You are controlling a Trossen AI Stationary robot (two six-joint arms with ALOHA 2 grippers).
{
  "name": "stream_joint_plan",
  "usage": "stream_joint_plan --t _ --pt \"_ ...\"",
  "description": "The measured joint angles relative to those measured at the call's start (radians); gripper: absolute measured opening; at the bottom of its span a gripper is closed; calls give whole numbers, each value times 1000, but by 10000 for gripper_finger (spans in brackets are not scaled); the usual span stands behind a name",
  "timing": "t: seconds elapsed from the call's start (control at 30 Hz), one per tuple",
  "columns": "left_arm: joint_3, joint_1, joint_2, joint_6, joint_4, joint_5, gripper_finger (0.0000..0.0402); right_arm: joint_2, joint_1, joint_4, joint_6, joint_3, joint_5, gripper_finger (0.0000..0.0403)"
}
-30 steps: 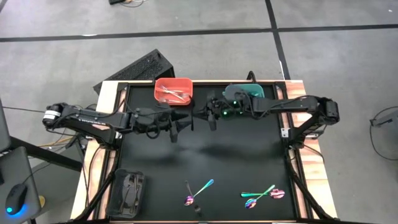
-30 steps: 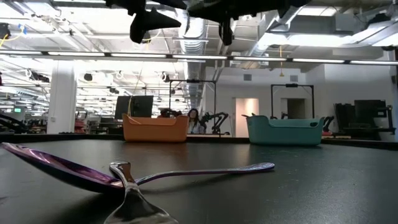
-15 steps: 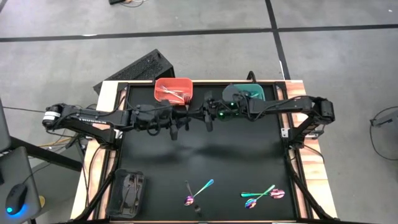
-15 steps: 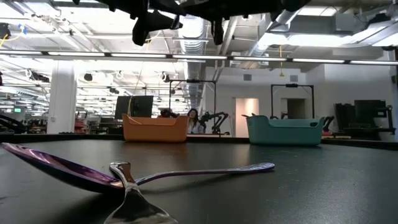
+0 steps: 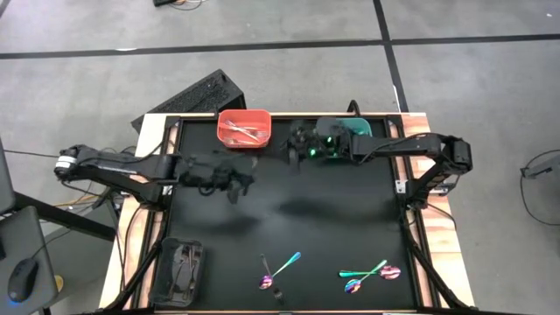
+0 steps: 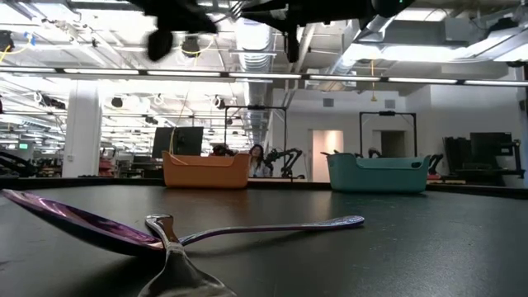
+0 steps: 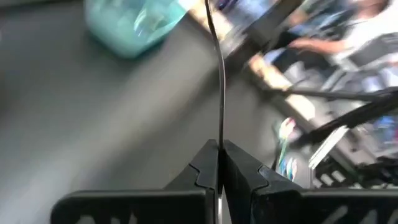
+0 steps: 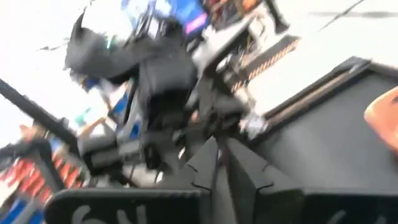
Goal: Sort silverware by color (type)
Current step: Put the black fork into the black bin
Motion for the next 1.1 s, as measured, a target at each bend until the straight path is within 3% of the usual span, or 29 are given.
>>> stream_joint_plan --t 0.13,0.27,0.4,0.67,0.9,1.1 --pt "57 -126 -77 -285 -382 -139 1 -4 -26 38 5 2 9 75" --pt "66 -324 -128 -630 -561 -209 0 -12 -51 47 20 0 5 85" --pt "66 -577 -106 -840 -633 -290 0 -11 -84 34 20 0 8 87" --pt "66 -942 35 -967 -651 -311 0 -5 -117 -19 19 0 7 87" --pt "66 -1157 129 -1284 -658 -292 0 -6 -149 -29 20 0 8 88" --pt "66 -1201 194 -1288 -637 -255 0 -6 -148 -28 21 0 8 88"
